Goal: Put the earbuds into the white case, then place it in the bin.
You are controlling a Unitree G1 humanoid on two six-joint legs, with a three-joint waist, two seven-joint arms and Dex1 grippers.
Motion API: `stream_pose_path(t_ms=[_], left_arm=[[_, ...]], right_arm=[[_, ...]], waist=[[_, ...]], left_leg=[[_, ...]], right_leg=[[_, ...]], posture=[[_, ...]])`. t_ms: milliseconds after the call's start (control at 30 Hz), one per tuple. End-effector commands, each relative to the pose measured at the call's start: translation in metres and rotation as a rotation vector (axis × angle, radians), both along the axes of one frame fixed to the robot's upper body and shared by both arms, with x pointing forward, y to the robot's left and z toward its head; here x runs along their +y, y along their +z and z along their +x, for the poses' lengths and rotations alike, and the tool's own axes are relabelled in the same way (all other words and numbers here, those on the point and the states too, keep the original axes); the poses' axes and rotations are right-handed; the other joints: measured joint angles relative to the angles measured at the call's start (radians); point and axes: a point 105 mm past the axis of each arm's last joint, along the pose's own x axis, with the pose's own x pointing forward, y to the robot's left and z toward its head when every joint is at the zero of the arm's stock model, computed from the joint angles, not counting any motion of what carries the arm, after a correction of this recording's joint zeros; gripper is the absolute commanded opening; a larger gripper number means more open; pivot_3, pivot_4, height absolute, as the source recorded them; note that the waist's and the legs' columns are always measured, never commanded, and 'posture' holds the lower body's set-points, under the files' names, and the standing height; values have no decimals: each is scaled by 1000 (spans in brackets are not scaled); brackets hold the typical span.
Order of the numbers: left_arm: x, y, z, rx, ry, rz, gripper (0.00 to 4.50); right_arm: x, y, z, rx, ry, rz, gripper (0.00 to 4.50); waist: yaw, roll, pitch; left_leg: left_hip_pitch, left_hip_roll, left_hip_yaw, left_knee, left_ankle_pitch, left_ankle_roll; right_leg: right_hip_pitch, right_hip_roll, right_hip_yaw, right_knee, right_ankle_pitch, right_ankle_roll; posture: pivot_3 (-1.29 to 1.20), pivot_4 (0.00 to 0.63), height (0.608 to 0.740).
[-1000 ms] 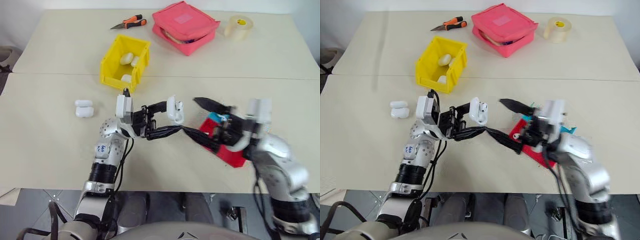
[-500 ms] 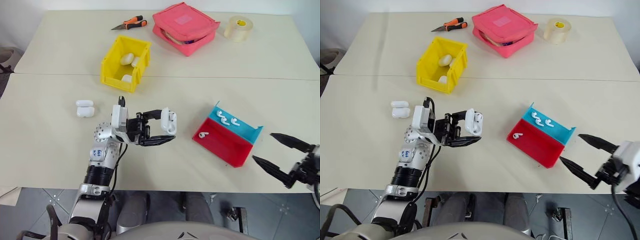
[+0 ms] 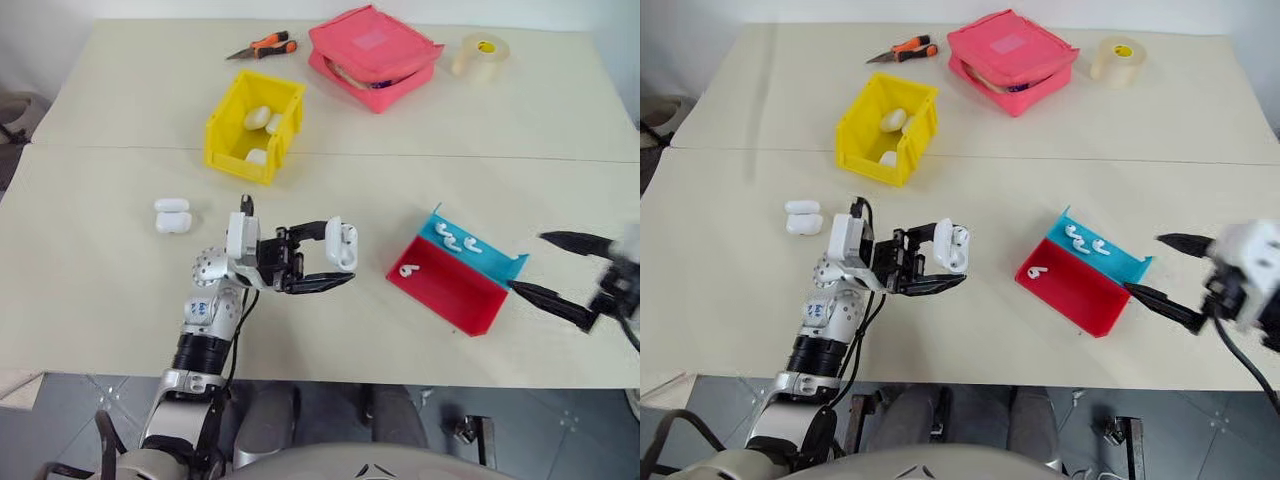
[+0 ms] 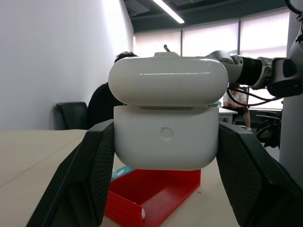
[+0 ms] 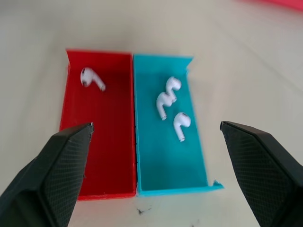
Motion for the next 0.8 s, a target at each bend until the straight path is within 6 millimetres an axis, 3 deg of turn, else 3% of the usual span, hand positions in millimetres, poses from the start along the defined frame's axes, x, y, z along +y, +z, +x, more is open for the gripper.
stream_pose_path(t_ms=[33,267,733,800], left_arm=[[-2,6,-4,-36,3,-23,2796],[-4,7,-5,-41,11,-30,2796],[-9,9,-7,-42,24,-44,2796],[-9,10,-7,-43,23,-44,2796]], right_arm=[[-4,-6,18,95,-32,-111,4487],[11,-14,44,188,5,-200,4487],[14,-34,69,219,64,-354,4487],[15,-36,71,222,67,-351,4110]], waist=[[3,0,0],[4,0,0],[4,1,0],[4,1,0]], left_leg=[[-1,0,0,0,0,0],[-4,-1,0,-1,1,-1],[-4,-1,1,-1,1,-2],[-4,0,1,-1,1,-2]], right_leg=[[0,0,0,-1,0,0],[-2,-1,-5,-2,-1,-1],[-2,0,-5,-1,0,-1],[-2,0,-5,-1,0,-1]], posture=[[0,150,740],[0,150,740],[0,150,740],[0,150,740]])
